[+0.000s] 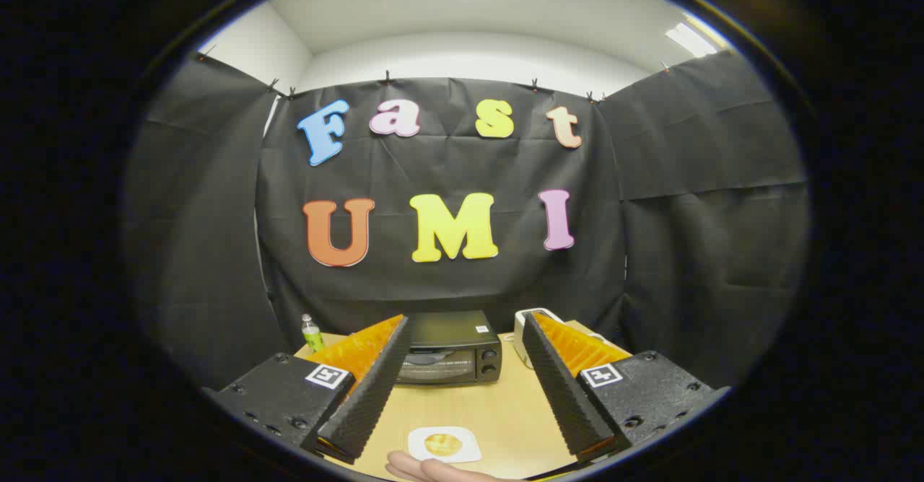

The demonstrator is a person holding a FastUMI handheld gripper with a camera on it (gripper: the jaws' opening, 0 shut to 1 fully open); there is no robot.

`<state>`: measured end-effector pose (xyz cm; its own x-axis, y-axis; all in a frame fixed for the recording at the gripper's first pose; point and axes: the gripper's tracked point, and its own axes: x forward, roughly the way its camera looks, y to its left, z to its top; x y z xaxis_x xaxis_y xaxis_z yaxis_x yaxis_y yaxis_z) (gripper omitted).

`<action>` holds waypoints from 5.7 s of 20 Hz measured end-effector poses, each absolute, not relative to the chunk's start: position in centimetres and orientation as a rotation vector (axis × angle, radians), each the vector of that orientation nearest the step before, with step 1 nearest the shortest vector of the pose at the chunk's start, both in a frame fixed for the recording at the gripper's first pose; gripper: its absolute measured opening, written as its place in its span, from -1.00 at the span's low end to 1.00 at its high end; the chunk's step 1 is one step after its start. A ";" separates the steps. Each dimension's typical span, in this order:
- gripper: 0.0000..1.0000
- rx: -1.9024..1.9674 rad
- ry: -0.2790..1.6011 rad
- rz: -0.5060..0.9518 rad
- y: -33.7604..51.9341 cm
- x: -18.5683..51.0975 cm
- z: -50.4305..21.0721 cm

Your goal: Open the toaster oven, put the food inside, and close the toaster oven door.

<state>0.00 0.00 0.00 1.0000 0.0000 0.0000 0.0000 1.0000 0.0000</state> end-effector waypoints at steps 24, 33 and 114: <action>1.00 -0.015 0.044 0.005 -0.7 1.0 -5.5; 1.00 -0.018 0.132 0.018 -1.1 3.5 -12.9; 1.00 -0.012 0.636 0.127 5.5 15.5 -37.0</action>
<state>15.53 5.55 -37.04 0.7967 0.1150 -0.5933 -0.1224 0.9921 0.0279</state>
